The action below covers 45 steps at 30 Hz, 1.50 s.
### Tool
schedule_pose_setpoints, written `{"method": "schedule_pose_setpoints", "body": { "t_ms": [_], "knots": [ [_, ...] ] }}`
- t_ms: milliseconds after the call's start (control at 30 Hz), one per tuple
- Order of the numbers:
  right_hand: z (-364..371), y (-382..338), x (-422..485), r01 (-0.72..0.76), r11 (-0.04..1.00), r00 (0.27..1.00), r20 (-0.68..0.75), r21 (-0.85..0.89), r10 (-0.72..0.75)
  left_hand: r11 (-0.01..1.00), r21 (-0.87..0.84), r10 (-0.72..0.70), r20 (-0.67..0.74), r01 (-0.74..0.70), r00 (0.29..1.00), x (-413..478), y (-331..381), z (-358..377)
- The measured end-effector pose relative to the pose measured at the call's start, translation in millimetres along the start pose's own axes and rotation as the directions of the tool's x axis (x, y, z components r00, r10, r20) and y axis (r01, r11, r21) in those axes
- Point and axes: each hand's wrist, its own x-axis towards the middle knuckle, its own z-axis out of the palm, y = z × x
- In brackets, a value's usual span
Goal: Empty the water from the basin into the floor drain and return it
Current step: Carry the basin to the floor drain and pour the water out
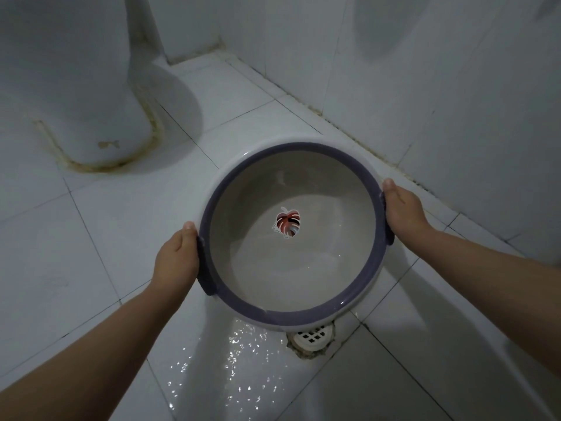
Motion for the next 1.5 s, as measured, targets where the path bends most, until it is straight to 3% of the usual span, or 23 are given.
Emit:
{"method": "schedule_pose_setpoints", "body": {
  "t_ms": [500,933,1300,1500],
  "knots": [
    [-2,-3,-7,0.019,0.999,1.0,-0.001,0.036,-0.019,0.999,-0.042,-0.016,-0.02,0.015,1.0,-9,-4,-1],
    [-2,-6,-9,0.028,0.999,1.0,-0.005,0.024,-0.028,0.985,-0.123,-0.127,-0.071,0.118,0.989,-7,-6,2],
    [-2,-12,-13,0.028,0.998,1.0,-0.007,0.049,-0.028,0.86,-0.361,-0.406,-0.054,0.361,0.912,-3,-9,9],
    [2,-15,-13,-0.129,0.975,0.99,-0.024,0.18,0.136,0.757,-0.525,-0.467,-0.02,0.388,0.884,-4,-7,10]
  ]
}}
